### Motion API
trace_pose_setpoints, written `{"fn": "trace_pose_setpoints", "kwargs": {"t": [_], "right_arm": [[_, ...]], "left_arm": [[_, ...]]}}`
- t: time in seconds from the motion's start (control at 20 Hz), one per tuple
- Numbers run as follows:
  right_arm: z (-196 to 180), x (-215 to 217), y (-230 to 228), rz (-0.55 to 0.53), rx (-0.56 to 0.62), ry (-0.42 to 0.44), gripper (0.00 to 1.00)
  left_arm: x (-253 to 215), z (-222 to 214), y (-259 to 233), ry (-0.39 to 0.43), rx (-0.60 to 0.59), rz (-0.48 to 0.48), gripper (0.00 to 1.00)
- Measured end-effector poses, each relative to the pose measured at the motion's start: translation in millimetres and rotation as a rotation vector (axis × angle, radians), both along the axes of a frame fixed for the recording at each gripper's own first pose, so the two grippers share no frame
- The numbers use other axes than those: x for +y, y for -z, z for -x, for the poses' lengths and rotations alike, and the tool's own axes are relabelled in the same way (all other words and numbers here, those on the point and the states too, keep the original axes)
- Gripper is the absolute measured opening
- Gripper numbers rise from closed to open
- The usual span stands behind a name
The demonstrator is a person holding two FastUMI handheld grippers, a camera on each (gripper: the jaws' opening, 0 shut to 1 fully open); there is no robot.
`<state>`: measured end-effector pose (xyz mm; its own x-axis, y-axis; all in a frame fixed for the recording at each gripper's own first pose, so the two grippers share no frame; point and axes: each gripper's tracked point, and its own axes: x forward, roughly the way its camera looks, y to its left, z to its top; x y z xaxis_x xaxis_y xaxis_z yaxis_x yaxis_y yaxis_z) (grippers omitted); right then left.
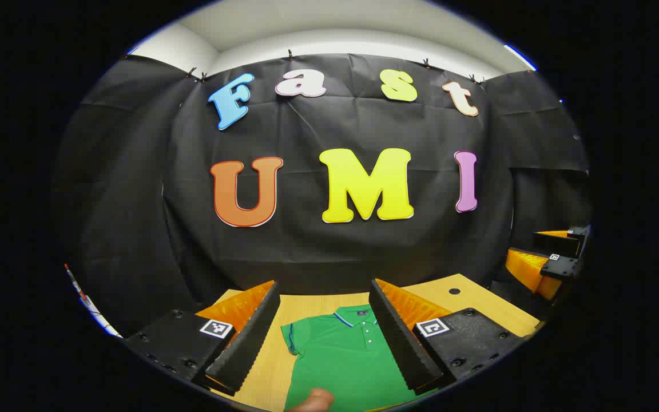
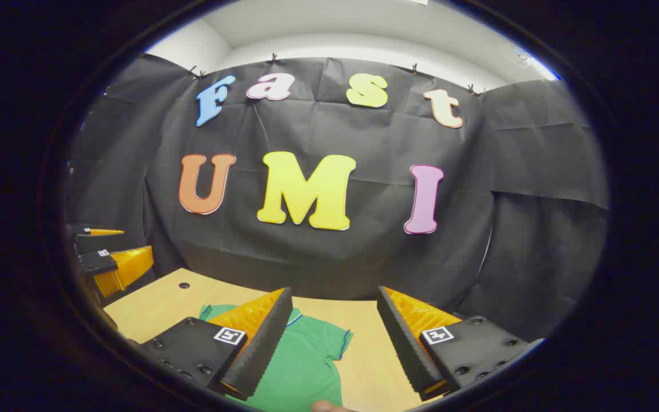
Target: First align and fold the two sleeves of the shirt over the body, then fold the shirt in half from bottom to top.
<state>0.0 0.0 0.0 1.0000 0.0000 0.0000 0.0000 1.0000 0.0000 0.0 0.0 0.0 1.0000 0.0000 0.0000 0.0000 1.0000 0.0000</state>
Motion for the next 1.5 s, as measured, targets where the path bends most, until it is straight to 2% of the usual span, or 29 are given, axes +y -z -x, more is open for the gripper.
{"fn": "trace_pose_setpoints", "kwargs": {"t": [0.25,0.3,0.35,0.4,0.9,1.3,1.45,1.5], "right_arm": [[-6.4,5.1,3.7,-0.011,0.007,-0.022,0.91],[-6.9,5.9,4.7,-0.009,0.009,-0.029,0.95],[-8.1,5.1,5.2,-0.004,0.011,-0.031,0.95],[-9.0,2.8,5.6,-0.001,0.009,-0.034,0.91],[-28.1,-7.0,25.1,-0.014,0.061,-0.058,0.91],[-66.3,-15.8,87.3,-0.015,0.170,-0.063,0.91],[-90.2,-20.9,119.9,-0.009,0.228,-0.063,1.00],[-99.8,-22.4,132.4,-0.007,0.249,-0.062,0.96]], "left_arm": [[-3.1,-4.7,-2.1,-0.015,-0.009,0.010,1.00],[-3.4,-5.6,-2.4,-0.021,-0.006,0.012,1.00],[-5.8,-6.5,0.0,-0.022,0.000,0.017,1.00],[-8.2,-7.4,1.1,-0.022,0.005,0.021,1.00],[-29.4,-11.5,2.4,-0.013,0.015,0.006,1.00],[-27.1,-12.2,-0.7,-0.045,0.022,0.006,1.00],[-25.7,-10.0,-7.4,-0.068,0.023,0.016,1.00],[-24.5,-10.1,-8.4,-0.080,0.021,0.012,1.00]]}}
